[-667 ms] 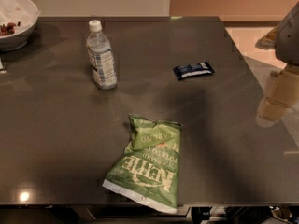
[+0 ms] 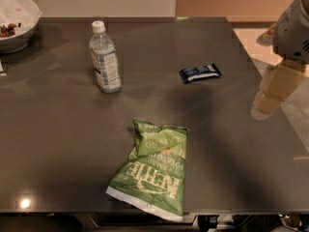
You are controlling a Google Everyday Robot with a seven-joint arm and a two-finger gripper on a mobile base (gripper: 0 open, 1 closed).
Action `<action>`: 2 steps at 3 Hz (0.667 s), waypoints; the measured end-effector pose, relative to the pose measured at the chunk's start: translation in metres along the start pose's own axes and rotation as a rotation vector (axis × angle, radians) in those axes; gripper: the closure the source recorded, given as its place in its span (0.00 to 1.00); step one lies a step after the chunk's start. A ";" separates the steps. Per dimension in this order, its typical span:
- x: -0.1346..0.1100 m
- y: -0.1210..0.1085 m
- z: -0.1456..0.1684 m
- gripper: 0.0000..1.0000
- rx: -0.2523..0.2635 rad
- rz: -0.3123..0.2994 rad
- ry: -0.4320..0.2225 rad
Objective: Move blue plastic bottle near green jalapeno chip bag
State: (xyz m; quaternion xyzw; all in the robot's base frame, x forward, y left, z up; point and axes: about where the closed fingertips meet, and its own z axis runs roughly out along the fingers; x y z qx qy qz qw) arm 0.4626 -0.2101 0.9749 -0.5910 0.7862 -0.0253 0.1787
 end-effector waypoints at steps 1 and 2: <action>-0.025 -0.032 0.023 0.00 0.001 0.036 -0.074; -0.058 -0.062 0.039 0.00 0.015 0.074 -0.176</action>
Offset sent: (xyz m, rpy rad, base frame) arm 0.1382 0.0723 -0.0012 0.3243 -0.1066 -0.0513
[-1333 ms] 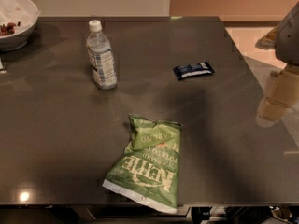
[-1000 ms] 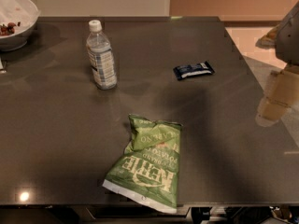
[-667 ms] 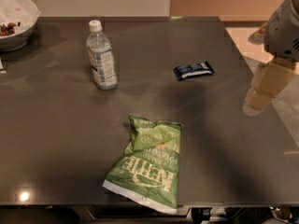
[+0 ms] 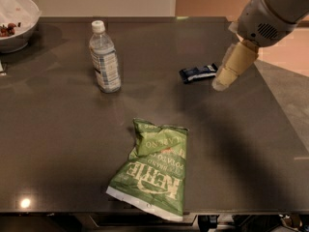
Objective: Move blue plastic bottle near green jalapeno chip bag
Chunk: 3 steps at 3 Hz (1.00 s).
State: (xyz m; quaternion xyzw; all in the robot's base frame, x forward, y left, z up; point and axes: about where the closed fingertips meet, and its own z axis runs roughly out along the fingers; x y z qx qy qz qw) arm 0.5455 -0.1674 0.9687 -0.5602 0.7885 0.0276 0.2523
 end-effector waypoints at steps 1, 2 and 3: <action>-0.043 -0.021 0.021 0.00 0.010 0.008 -0.123; -0.088 -0.033 0.038 0.00 0.005 -0.009 -0.234; -0.130 -0.032 0.056 0.00 -0.019 -0.031 -0.323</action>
Offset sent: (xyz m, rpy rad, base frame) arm 0.0994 0.1219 0.0249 0.3269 -0.1478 0.1124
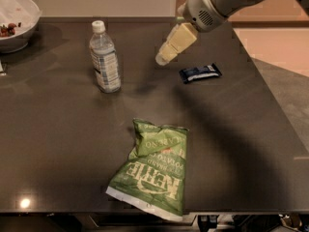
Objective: Move blue plastic bottle near green jalapeno chip bag
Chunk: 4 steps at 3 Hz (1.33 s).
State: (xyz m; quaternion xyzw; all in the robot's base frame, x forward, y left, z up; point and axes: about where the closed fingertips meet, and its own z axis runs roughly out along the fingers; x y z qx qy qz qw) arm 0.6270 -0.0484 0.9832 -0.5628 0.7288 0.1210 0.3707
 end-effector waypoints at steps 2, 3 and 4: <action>-0.057 0.027 0.058 0.00 -0.081 -0.055 -0.096; -0.080 0.044 0.086 0.00 -0.109 -0.075 -0.111; -0.098 0.057 0.108 0.00 -0.129 -0.076 -0.126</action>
Offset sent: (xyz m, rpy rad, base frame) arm 0.0019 0.1337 -0.0157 0.0982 -0.0072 0.1792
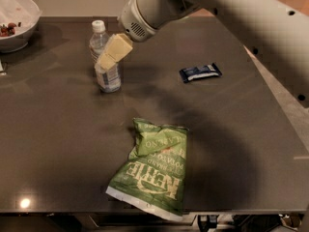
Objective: Move blue plastic bottle near green jalapeno chip bag
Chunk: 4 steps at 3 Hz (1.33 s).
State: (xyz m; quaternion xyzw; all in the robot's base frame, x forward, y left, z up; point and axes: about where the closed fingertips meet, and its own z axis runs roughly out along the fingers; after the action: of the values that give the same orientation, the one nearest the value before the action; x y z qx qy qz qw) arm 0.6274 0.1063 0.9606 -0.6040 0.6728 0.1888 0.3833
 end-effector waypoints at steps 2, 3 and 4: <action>-0.011 -0.003 0.030 0.18 -0.033 0.039 -0.034; -0.004 -0.006 0.035 0.41 -0.041 0.062 -0.034; 0.006 -0.007 0.030 0.64 -0.044 0.079 -0.028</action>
Offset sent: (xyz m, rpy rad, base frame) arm 0.0203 0.0332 -0.0171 0.0690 0.0777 -0.0008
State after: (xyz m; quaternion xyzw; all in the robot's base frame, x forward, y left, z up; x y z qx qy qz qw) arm 0.6430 0.1228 0.9387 -0.5826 0.6862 0.2270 0.3716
